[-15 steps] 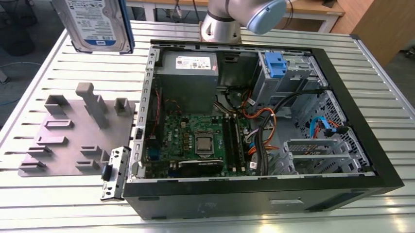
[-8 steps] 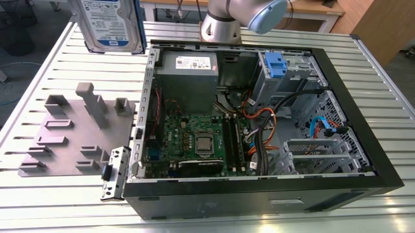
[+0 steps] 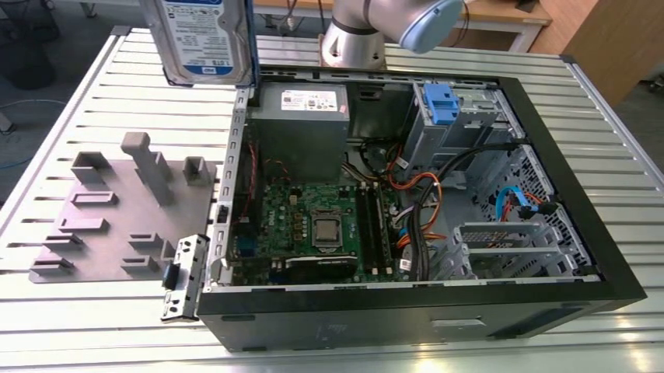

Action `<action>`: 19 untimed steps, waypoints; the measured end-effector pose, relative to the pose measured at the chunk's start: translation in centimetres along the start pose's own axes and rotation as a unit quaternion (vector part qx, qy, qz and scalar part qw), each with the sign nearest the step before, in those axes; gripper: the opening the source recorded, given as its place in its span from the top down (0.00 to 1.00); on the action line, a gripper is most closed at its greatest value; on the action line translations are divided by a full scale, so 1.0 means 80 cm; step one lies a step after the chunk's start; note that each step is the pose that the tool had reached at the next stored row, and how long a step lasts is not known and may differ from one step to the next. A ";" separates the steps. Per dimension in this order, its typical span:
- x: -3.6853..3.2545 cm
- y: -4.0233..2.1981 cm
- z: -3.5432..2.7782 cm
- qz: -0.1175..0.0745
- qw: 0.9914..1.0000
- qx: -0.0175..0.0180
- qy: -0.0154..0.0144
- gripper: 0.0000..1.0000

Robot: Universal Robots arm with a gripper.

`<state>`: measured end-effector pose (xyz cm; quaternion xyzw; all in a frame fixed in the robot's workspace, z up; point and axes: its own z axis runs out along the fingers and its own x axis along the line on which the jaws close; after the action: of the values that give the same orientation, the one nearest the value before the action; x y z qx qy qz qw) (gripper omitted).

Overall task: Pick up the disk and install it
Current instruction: 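Pick up the disk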

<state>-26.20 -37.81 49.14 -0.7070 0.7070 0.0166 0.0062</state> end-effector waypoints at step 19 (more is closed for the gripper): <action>0.0000 -0.0851 -0.0012 0.000 1.000 0.000 0.000 0.64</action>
<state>-19.40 -37.81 49.14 -0.7069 0.7071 0.0166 0.0062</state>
